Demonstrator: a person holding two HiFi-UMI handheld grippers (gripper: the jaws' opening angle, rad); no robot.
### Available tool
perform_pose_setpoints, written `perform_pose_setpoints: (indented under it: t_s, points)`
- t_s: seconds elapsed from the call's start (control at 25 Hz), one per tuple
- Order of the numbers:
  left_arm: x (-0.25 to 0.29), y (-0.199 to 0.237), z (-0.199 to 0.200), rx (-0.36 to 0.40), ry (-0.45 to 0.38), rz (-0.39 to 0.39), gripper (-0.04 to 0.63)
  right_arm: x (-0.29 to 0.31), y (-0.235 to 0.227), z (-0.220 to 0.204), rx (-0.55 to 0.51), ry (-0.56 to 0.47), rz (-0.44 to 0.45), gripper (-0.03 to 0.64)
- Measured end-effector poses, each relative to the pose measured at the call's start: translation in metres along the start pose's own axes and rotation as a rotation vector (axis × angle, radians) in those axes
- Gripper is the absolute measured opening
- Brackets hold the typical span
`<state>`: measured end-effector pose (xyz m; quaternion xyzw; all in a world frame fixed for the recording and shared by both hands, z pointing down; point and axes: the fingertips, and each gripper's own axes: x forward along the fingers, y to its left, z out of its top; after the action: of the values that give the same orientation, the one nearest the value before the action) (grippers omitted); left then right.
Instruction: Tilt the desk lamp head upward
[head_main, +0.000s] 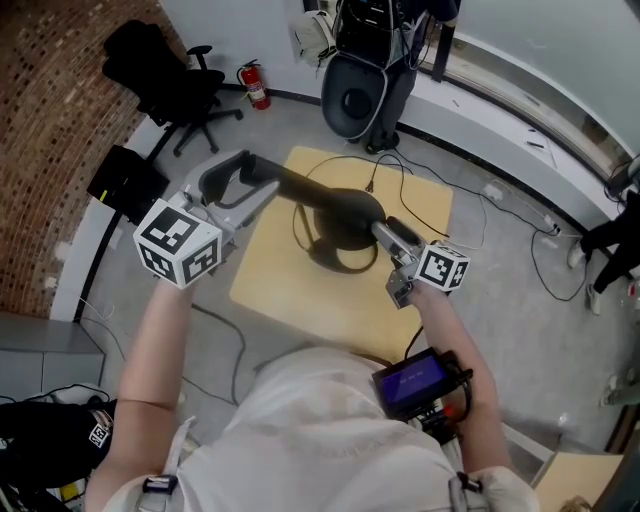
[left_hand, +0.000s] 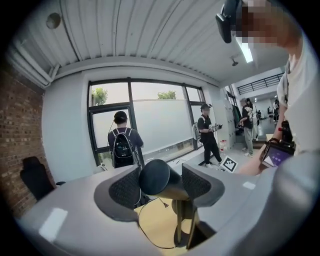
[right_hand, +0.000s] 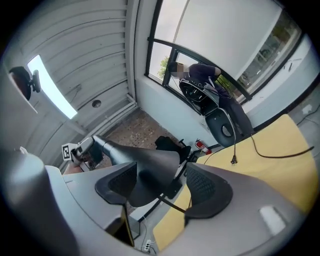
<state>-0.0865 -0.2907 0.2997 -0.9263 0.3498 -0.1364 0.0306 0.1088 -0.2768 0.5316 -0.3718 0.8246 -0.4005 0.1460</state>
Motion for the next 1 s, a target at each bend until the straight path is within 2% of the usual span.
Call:
perform_pose_setpoints:
  t_s: [0.12,0.28,0.56,1.0]
  points:
    - [0.001,-0.001,-0.001,0.034,0.022,0.030,0.270,0.005,0.012,0.002,0.025,-0.003,0.049,0.325]
    - [0.001,-0.003,-0.003,0.067,0.036,0.064,0.270,0.009,0.012,0.001,0.031,0.001,0.050,0.334]
    - [0.005,-0.004,-0.004,0.056,0.017,0.065,0.276,0.009,0.020,0.002,0.076,-0.016,0.069,0.324]
    - [0.001,0.001,-0.007,0.034,-0.007,0.059,0.279,0.007,0.022,0.003,0.070,-0.013,0.023,0.319]
